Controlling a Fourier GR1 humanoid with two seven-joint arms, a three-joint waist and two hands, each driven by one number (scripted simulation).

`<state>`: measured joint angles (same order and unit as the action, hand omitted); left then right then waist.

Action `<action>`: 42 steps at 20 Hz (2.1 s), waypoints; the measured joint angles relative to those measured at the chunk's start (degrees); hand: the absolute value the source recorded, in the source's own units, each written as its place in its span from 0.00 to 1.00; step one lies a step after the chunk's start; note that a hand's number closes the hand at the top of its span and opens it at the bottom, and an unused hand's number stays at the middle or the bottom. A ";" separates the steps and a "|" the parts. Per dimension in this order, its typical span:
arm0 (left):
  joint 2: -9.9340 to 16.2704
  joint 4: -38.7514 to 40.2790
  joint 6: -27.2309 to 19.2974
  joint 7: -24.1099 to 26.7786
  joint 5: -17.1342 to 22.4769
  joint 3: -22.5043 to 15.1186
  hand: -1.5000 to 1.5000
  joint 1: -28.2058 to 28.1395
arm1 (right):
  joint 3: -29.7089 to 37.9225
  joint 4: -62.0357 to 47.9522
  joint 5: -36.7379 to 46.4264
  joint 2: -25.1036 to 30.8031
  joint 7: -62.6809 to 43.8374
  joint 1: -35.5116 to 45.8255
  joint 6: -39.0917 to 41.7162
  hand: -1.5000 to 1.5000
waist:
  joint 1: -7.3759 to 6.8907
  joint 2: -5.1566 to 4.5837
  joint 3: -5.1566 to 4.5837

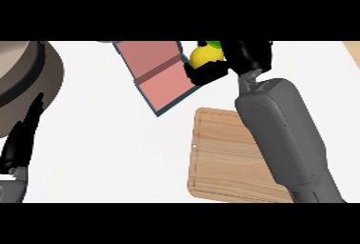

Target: Pick the lemon from the cutting board and place it in the cardboard box

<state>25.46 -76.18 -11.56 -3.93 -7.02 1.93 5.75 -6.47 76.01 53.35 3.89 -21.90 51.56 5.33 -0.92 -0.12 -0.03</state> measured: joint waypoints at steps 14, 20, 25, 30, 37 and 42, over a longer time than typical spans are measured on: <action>-0.59 0.98 2.16 -0.12 -0.76 0.06 0.50 3.64 | 7.30 -37.20 -9.21 -3.75 2.18 22.53 -16.34 1.00 | -2.85 -1.06 -0.04; -1.04 1.27 2.59 0.50 -1.13 -0.27 0.50 4.36 | 8.75 -49.77 -10.17 -3.86 4.31 27.86 -21.01 1.00 | -4.25 -1.63 -0.07; -1.06 1.31 2.77 0.40 -1.49 -0.38 0.50 5.55 | 10.46 -56.53 -11.62 -3.86 3.09 29.61 -24.77 0.00 | -5.15 -2.11 -0.09; -2.19 2.20 2.48 0.53 -2.29 -1.31 0.50 6.57 | 13.07 -60.85 -14.93 -3.88 3.87 30.32 -26.07 0.00 | -5.97 -2.51 -0.08; -2.91 2.12 2.33 0.40 -2.54 -1.53 0.50 6.77 | 15.39 -61.91 -17.86 -3.89 11.48 29.45 -31.73 0.00 | -6.36 -2.54 -0.02; -2.30 2.40 2.75 0.68 -2.11 -0.60 0.50 6.56 | 18.55 -60.18 -21.35 -3.89 17.16 29.11 -37.74 0.00 | -5.75 -2.25 0.01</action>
<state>23.15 -73.78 -8.81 -3.25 -9.13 1.33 12.30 12.07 15.82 32.01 0.00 -4.74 80.67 -32.41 -6.67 -2.37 -0.02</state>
